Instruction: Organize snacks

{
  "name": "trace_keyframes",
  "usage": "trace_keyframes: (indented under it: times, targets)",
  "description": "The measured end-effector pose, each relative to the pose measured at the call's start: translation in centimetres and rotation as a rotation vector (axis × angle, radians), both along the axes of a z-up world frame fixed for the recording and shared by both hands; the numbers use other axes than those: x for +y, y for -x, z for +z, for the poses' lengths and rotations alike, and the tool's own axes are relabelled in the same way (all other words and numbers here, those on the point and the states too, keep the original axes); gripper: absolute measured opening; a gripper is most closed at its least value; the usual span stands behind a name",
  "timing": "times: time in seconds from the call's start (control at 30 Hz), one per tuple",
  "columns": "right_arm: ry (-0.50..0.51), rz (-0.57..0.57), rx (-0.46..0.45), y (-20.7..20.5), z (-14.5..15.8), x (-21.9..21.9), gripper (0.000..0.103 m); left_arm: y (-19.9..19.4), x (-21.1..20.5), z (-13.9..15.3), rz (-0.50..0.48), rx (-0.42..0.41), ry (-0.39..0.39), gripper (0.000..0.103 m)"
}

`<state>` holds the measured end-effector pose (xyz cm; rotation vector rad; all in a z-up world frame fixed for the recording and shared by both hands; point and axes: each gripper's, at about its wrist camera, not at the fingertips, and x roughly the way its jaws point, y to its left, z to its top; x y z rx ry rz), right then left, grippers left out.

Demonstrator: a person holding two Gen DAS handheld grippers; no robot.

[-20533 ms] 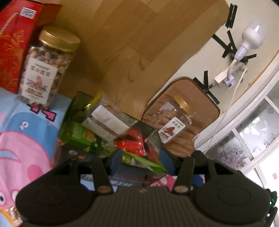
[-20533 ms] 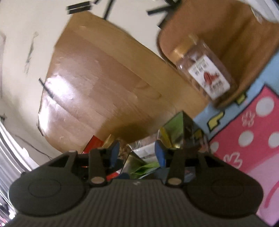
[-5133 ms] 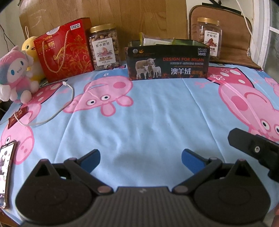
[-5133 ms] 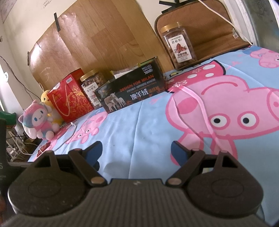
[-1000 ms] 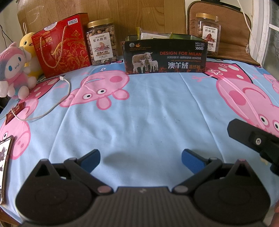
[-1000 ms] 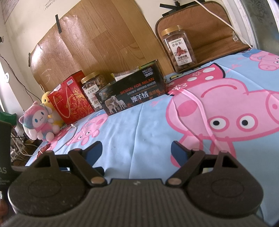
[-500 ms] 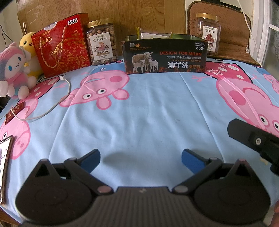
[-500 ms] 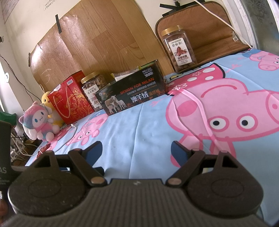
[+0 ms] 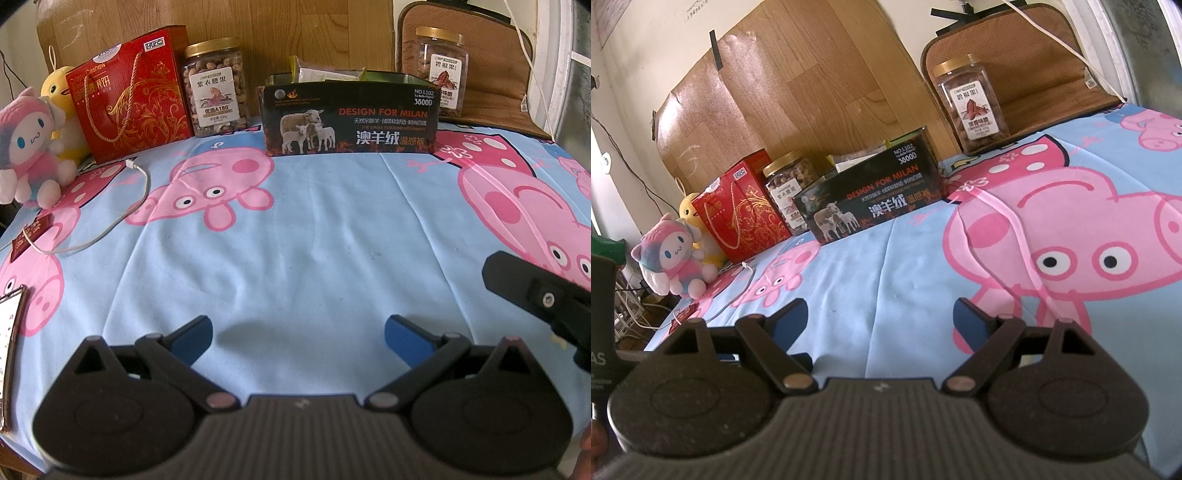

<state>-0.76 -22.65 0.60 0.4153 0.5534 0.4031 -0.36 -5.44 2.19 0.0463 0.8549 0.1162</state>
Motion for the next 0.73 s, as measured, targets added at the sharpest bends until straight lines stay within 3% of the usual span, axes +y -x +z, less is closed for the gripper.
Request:
trace_keyframes:
  times: [0.43, 0.73]
  targets:
    - [0.000, 0.000, 0.000, 0.07, -0.09, 0.02, 0.088, -0.14, 0.32, 0.16, -0.003, -0.004, 0.003, 0.103]
    - [-0.002, -0.002, -0.003, 0.10, -0.17, 0.00, 0.088, 0.22, 0.05, 0.45, -0.055, -0.018, 0.039, 0.103]
